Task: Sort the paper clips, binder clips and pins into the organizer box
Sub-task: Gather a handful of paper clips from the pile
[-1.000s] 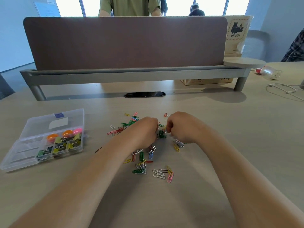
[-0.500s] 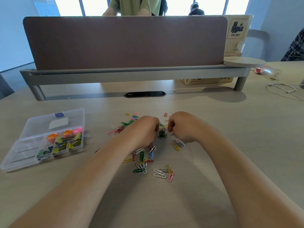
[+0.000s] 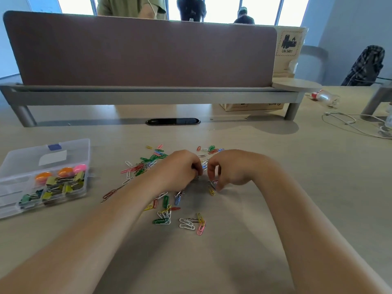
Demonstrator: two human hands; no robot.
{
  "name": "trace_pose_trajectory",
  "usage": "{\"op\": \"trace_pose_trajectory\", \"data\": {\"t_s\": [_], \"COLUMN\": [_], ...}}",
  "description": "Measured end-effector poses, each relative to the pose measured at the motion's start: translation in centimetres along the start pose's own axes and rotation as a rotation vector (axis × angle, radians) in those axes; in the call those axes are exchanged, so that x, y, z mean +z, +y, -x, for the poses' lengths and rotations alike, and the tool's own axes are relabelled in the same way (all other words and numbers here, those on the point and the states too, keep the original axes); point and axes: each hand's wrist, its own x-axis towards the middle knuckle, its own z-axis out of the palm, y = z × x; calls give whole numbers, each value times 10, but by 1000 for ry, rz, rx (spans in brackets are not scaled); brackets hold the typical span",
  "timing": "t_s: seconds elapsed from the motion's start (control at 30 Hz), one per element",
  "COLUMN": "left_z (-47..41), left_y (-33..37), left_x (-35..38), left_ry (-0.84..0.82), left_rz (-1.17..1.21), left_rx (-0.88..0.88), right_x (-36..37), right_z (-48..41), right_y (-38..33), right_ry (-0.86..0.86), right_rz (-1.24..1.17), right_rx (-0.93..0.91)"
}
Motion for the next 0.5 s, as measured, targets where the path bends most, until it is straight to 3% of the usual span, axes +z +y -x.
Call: {"op": "trace_pose_trajectory", "data": {"t_s": [0.5], "left_z": [-2], "left_y": [-4], "left_x": [-2], "left_ry": [41], "left_rz": [-14], "left_rx": [-26], "right_x": [7], "right_z": [-10], "right_y": [-4], "right_ry": [90], "right_rz": [-32], "right_rx": [-56]}}
